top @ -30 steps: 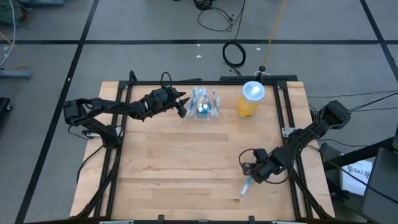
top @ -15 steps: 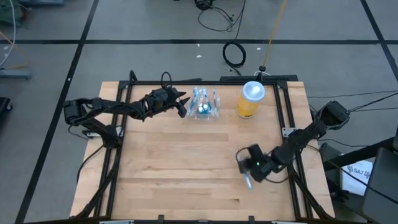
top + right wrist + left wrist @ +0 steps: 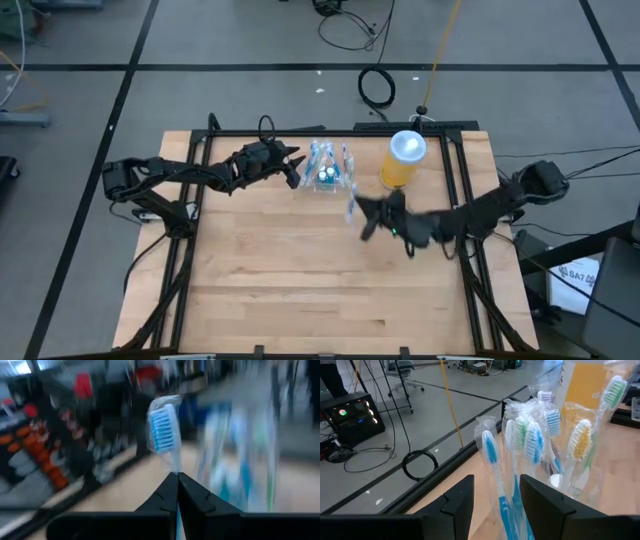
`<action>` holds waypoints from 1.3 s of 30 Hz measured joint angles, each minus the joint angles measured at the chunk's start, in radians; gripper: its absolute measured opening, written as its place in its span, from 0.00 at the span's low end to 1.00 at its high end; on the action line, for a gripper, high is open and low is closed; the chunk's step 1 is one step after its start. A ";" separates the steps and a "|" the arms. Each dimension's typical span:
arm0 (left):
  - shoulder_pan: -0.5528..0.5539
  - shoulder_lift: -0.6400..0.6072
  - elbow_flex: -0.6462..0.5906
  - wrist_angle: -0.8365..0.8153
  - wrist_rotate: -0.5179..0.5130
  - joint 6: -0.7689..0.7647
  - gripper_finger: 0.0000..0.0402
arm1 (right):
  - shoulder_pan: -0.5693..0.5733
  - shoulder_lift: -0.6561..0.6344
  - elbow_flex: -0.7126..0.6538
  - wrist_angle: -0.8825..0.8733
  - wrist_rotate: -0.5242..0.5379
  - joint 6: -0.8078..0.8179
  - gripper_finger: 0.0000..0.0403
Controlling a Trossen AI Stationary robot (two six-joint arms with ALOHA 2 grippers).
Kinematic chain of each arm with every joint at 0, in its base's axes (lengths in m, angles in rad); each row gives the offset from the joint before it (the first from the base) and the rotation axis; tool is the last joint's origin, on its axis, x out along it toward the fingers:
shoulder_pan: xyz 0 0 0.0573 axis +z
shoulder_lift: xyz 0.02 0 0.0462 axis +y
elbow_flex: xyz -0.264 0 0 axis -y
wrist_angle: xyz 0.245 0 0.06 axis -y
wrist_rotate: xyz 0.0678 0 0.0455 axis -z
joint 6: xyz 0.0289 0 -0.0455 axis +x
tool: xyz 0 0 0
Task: Pick & Place toothbrushing station
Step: Put the blue toothbrush into the right compartment of the transparent organizer
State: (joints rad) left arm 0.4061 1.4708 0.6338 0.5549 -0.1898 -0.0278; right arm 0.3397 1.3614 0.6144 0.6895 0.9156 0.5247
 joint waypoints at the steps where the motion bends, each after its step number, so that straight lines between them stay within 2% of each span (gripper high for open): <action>1: 0.000 0.000 0.000 0.003 0.000 0.000 0.41 | -0.034 0.006 0.001 0.097 -0.009 -0.112 0.00; 3: 0.000 0.000 0.000 0.003 -0.001 0.000 0.41 | -0.097 0.012 0.001 0.248 -0.061 -0.297 0.00; 6: 0.000 0.000 0.000 0.005 -0.002 0.009 0.41 | -0.192 0.012 0.002 0.349 -0.125 -0.448 0.00; 10: 0.000 0.000 0.000 0.018 -0.002 0.031 0.41 | -0.313 0.016 0.002 0.340 -0.153 -0.497 0.00; 13: 0.000 0.000 0.000 0.025 -0.003 0.034 0.41 | -0.390 0.042 0.002 0.361 -0.273 -0.525 0.00; 15: 0.000 0.000 0.000 0.033 -0.003 0.046 0.41 | -0.421 0.070 0.002 0.396 -0.314 -0.560 0.00; 24: 0.000 0.000 0.000 0.044 -0.003 0.057 0.41 | -0.448 0.232 0.002 0.501 -0.308 -0.625 0.00; 30: 0.000 0.000 0.000 0.044 0.003 0.057 0.41 | -0.451 0.331 0.002 0.542 -0.185 -0.653 0.00; 39: 0.000 0.000 0.000 0.041 0.006 0.055 0.41 | -0.407 0.406 0.003 0.519 -0.263 -0.610 0.00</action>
State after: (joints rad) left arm 0.4061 1.4708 0.6338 0.5957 -0.1841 0.0276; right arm -0.0675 1.7676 0.6174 1.2086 0.6529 -0.0856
